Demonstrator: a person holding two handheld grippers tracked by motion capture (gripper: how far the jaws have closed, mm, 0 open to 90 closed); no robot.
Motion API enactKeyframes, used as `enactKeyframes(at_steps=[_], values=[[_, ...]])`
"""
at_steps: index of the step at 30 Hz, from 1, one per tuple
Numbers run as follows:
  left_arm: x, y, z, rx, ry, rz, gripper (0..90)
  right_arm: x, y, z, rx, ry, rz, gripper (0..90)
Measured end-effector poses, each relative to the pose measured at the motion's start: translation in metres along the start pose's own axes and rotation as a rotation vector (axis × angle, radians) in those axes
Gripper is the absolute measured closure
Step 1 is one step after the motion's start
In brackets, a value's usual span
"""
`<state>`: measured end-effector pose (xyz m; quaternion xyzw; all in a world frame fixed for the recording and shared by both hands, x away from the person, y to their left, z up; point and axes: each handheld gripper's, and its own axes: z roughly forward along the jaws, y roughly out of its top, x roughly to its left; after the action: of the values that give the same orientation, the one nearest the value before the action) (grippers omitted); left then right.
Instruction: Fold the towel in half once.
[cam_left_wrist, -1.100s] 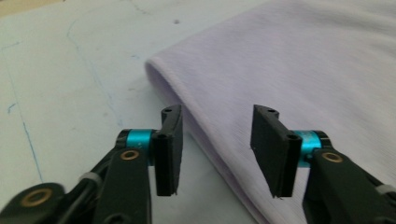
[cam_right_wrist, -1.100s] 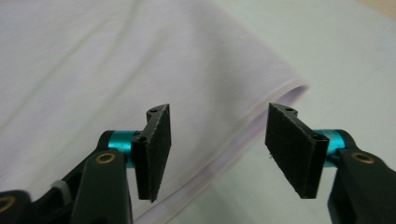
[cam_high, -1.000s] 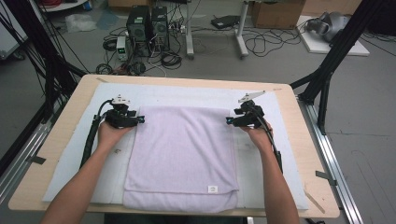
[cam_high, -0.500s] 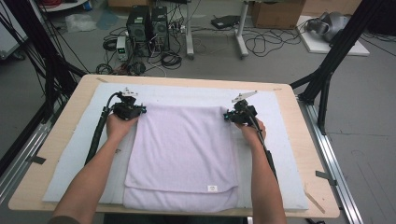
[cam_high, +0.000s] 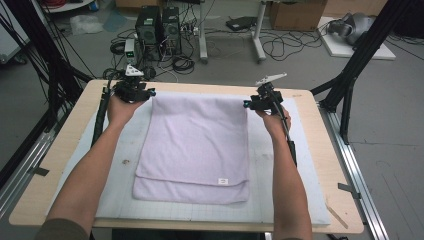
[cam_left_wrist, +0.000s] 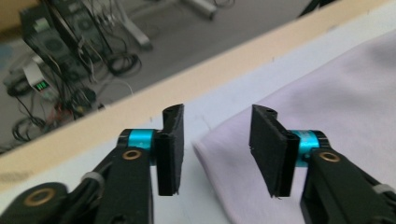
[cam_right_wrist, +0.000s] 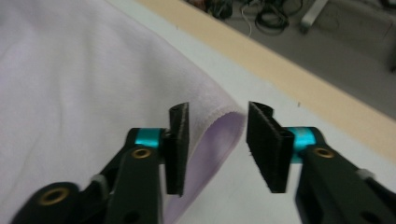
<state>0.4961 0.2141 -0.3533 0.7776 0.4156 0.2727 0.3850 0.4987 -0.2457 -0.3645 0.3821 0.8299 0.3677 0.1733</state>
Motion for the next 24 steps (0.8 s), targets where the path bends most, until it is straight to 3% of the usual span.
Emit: enactKeyframes(at_steps=[2, 5, 9, 10, 11, 19, 24], values=[[0.001, -0.019, -0.002, 0.006, -0.042, -0.029, 53.9, 0.003, -0.008, 0.001, 0.006, 0.033, 0.006, 52.8], [-0.002, -0.030, -0.004, 0.032, -0.077, -0.036, 50.3, 0.009, -0.014, 0.001, 0.060, 0.080, 0.002, 47.0], [-0.014, -0.051, -0.017, 0.012, -0.129, -0.032, 50.5, 0.021, -0.015, -0.007, 0.093, 0.118, -0.034, 47.2], [-0.018, -0.055, -0.021, 0.014, -0.137, -0.010, 50.4, 0.032, -0.019, -0.016, 0.023, 0.122, -0.078, 49.7], [-0.021, -0.060, -0.025, 0.012, -0.143, 0.006, 50.4, 0.036, -0.022, -0.021, 0.004, 0.134, -0.086, 49.7], [-0.043, -0.093, -0.066, -0.010, -0.205, 0.072, 49.9, 0.065, -0.057, -0.042, -0.018, 0.199, -0.118, 51.8], [-0.061, -0.116, -0.088, -0.006, -0.251, 0.103, 50.7, 0.086, -0.082, -0.057, 0.000, 0.228, -0.141, 51.5]])
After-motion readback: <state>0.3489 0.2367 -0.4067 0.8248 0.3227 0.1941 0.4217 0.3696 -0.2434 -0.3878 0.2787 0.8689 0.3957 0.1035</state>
